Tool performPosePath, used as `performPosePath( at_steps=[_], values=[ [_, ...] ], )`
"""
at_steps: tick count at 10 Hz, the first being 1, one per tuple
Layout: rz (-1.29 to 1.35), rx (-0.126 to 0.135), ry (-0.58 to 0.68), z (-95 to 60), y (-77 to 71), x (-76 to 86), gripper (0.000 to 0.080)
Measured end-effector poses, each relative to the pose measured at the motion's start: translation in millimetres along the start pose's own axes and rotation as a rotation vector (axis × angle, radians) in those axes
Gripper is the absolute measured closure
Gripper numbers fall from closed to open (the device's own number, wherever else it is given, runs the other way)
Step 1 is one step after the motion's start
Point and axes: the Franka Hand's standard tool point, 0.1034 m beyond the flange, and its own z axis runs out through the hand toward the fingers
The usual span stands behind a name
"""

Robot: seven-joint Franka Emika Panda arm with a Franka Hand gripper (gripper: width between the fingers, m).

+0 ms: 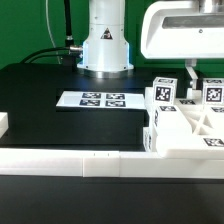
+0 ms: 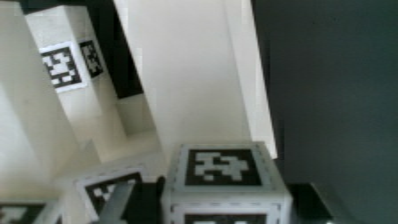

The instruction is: Assemble chair

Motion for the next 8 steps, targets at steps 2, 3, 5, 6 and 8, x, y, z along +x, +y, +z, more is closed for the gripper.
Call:
performPosePath(
  at_steps=[2, 3, 5, 6, 8],
  values=[
    [0.236, 0.026, 0.024, 0.1, -2.4, 1.2, 0.0515],
    [0.311, 0.036, 0.034, 0.0, -3.4, 2.5, 0.0515],
    [0.460, 0.053, 0.035, -0.3, -3.8, 3.7, 0.0515],
    [0.488, 0.054, 0.035, -0.3, -3.9, 3.7, 0.0515],
    [0.647, 0.060, 0.028, -0.3, -4.5, 3.6, 0.0515]
  ],
)
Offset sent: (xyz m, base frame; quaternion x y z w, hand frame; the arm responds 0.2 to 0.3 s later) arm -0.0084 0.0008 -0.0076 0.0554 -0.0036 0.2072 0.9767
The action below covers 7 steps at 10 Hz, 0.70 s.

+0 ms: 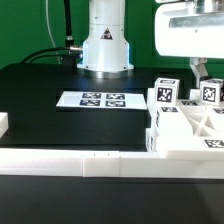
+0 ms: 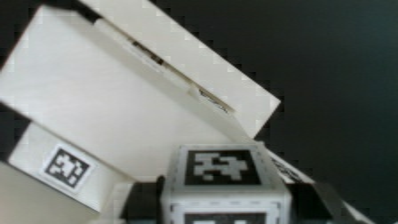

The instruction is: Assemble chair

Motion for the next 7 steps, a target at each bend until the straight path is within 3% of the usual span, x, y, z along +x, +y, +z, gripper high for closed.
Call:
performPosePath(
  at_steps=[1, 2, 5, 7],
  values=[
    [0.033, 0.001, 0.000, 0.0, -0.1, 0.0, 0.0515],
    [0.172, 0.029, -0.010, 0.8, -0.5, 0.4, 0.0515],
    [0.494, 0.061, -0.039, 1.2, -0.2, 1.8, 0.0515],
    [0.658, 0.070, -0.059, 1.1, -1.1, 2.4, 0.0515]
  ],
)
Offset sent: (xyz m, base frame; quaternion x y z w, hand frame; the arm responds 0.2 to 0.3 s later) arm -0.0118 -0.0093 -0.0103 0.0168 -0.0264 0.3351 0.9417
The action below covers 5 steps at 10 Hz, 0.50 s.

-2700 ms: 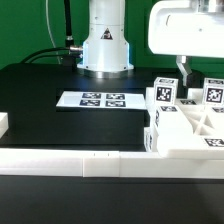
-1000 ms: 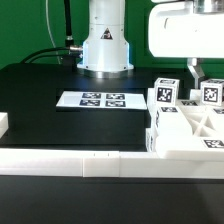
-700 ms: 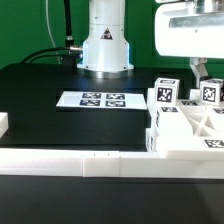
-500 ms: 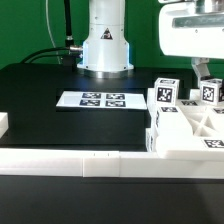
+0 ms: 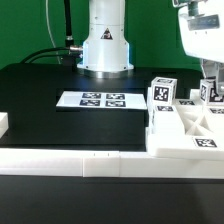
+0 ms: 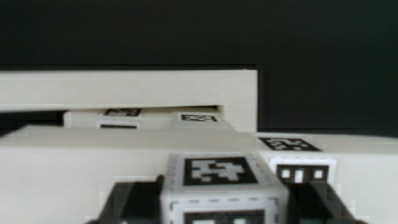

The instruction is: Assemble chair

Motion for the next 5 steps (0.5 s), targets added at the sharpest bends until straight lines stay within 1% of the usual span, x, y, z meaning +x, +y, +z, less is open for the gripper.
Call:
performPosePath(
  at_steps=[1, 2, 3, 4, 5],
  values=[
    [-0.003, -0.001, 0.001, 0.3, 0.2, -0.2, 0.0463],
    [-0.032, -0.009, 0.000, 0.8, 1.5, -0.7, 0.0463],
    [-0.045, -0.021, -0.003, 0.6, 2.1, -2.6, 0.0302],
    [-0.077, -0.021, -0.003, 0.6, 2.1, -2.5, 0.0185],
    [-0.191, -0.020, 0.002, 0.6, 2.0, -3.0, 0.0185]
  ],
)
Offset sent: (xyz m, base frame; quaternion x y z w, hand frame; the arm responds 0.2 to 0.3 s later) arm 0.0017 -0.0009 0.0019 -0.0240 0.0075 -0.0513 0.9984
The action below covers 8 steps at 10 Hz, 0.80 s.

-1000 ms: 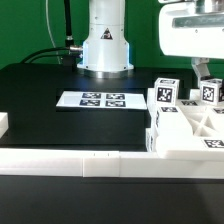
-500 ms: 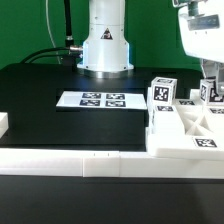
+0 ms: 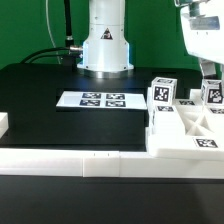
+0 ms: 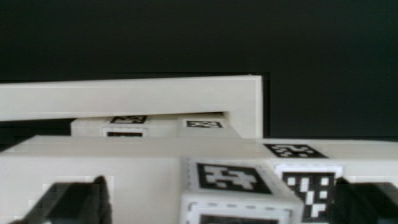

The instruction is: Assemble chair

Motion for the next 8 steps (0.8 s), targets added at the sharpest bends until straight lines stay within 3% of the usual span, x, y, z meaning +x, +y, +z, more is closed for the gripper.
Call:
performPosePath(
  at_steps=[1, 5, 6, 8],
  values=[
    [-0.070, 0.014, 0.003, 0.1, -1.6, -2.0, 0.0157],
    [-0.380, 0.010, 0.008, 0.9, -1.2, 0.7, 0.0151],
    [-0.481, -0.030, 0.009, 2.0, 3.0, 1.7, 0.0151],
    [-0.710, -0.057, 0.031, 1.5, 2.5, 4.9, 0.0151]
  ],
)
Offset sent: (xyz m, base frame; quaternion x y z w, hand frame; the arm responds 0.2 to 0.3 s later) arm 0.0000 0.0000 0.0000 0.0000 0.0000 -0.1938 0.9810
